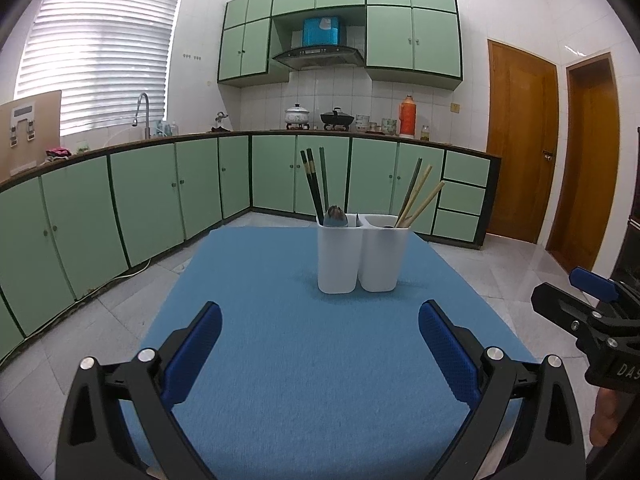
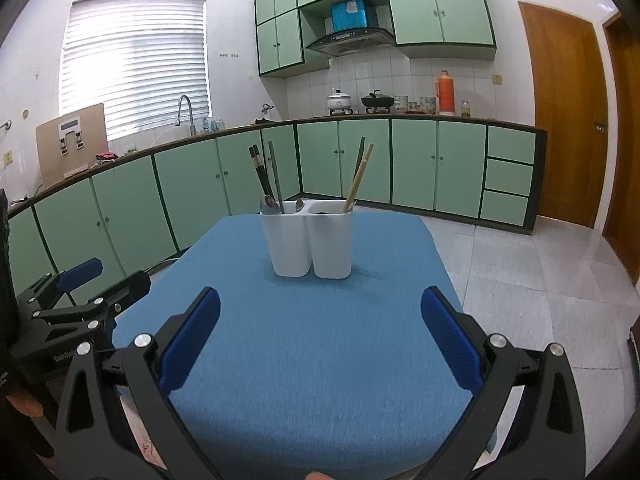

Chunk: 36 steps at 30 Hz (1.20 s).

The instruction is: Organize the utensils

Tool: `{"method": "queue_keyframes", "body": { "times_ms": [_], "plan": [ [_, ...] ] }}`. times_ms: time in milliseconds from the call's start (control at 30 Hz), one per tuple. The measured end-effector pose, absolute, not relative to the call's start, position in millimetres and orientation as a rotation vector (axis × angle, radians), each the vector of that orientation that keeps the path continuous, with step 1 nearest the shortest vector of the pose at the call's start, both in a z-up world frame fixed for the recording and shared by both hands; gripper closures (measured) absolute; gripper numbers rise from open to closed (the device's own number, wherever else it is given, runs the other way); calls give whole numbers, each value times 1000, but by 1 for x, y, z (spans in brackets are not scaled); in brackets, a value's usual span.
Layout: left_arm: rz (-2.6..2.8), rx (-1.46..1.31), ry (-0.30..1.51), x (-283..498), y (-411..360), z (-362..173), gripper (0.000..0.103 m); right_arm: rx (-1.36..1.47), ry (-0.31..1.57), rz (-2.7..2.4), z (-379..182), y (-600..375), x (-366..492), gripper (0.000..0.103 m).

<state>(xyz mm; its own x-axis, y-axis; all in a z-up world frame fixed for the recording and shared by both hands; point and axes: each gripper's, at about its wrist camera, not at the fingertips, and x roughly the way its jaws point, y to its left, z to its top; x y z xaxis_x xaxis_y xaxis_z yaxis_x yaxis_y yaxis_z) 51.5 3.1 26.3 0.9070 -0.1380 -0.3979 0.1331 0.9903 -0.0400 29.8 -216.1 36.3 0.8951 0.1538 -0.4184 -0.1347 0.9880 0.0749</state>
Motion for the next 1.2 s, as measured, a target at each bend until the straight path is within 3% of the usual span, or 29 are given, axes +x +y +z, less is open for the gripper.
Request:
{"method": "queue_keyframes", "body": {
  "times_ms": [1200],
  "plan": [
    [-144, -11, 404, 46, -1, 31, 6, 37, 433, 152, 38, -207, 35, 5]
  ]
}}
